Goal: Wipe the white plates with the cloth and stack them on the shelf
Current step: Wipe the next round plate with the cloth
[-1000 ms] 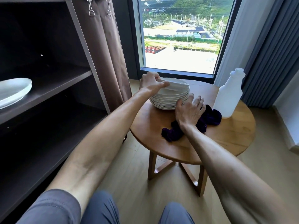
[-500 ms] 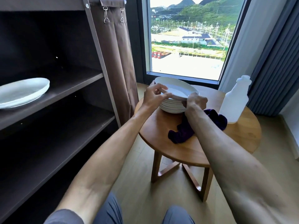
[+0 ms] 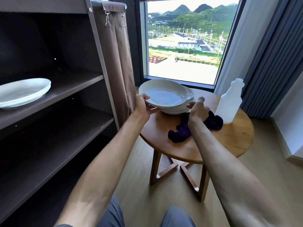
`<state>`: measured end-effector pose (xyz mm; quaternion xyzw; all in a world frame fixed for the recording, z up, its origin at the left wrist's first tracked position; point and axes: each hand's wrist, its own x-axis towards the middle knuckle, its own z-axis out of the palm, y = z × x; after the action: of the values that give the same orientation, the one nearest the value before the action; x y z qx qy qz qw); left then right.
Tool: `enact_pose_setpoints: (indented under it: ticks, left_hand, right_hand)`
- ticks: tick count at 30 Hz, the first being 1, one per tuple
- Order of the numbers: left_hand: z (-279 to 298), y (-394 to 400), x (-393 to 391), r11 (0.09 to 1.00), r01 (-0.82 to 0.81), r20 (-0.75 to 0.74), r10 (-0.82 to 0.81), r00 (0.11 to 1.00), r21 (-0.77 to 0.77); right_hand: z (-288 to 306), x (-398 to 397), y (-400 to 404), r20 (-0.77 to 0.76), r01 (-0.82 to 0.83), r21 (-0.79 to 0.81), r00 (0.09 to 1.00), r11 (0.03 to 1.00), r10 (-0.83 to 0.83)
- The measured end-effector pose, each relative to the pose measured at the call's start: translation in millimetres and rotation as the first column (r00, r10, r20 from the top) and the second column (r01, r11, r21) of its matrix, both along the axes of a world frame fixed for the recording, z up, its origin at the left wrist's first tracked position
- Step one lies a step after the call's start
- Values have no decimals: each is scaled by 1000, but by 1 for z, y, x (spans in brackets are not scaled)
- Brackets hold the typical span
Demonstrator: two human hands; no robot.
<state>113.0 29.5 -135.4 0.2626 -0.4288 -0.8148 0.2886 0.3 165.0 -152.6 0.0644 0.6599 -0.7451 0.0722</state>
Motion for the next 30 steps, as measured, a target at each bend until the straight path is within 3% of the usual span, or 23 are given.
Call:
enact_pose_setpoints:
  ticks: [2,3,5,8,12,15,18,20,23,26,27,28,30]
  left_hand:
    - [-6,3,4,998,-53,-14,53,998,24]
    - [-8,5,7,997,-73,-15,74,997,39]
    - [-14,9,10,994,-94,-10,95,995,62]
    - [-19,15,15,989,-125,3,125,992,74]
    - [-32,20,19,982,-187,71,184,980,39]
    - [-35,20,20,979,-205,105,202,974,18]
    - [-32,25,22,980,-198,114,196,974,4]
    - [-31,29,23,977,-212,116,210,971,0]
    - [-31,32,16,969,-245,78,244,967,14]
    - [-29,41,12,966,-247,5,247,969,71]
    - [-25,47,15,965,-250,-11,252,968,82]
    - [-21,53,20,962,-258,-15,260,965,92]
    - [-21,55,24,958,-264,-4,266,964,110]
  right_hand:
    - [-10,-3,11,-85,98,482,994,871,-65]
    - [-18,-3,16,-82,64,622,996,780,-16]
    - [-32,1,23,-10,-63,745,994,664,106]
    - [-46,2,27,-6,-97,777,987,622,162]
    - [-36,-5,28,-37,0,598,999,801,27]
    - [-13,-2,26,-196,156,453,978,878,-72]
    - [27,4,22,-307,175,271,948,946,-87]
    - [50,14,15,-404,118,255,915,960,-5]
    - [65,33,2,-463,-103,490,810,865,359]
    - [64,50,-7,-257,-508,643,563,574,786]
    - [59,53,-10,-237,-539,655,519,529,821]
    - [52,53,-14,-280,-488,673,528,556,802]
    - [33,53,-21,-400,-237,754,574,613,714]
